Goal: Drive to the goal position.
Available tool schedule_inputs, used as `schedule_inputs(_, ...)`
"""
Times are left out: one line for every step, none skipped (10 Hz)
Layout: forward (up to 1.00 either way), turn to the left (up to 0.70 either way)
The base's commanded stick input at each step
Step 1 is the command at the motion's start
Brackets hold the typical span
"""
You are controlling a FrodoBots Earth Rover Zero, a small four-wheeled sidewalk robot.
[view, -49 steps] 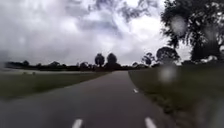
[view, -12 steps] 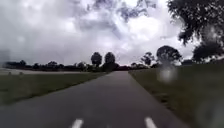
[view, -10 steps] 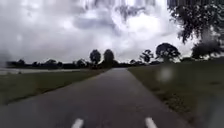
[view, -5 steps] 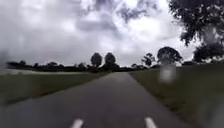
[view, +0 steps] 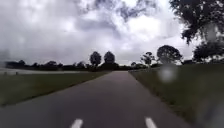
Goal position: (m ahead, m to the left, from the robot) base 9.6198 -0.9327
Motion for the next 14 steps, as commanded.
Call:
schedule_inputs(0.85,0.0)
schedule_inputs(0.85,0.0)
schedule_inputs(0.85,0.0)
schedule_inputs(0.85,-0.17)
schedule_inputs(0.85,-0.25)
schedule_inputs(0.85,-0.24)
schedule_inputs(0.85,-0.23)
schedule_inputs(0.85,-0.21)
schedule_inputs(0.85,0.0)
schedule_inputs(0.85,0.0)
schedule_inputs(0.85,0.0)
schedule_inputs(0.85,0.0)
schedule_inputs(0.85,0.0)
schedule_inputs(0.85,0.0)
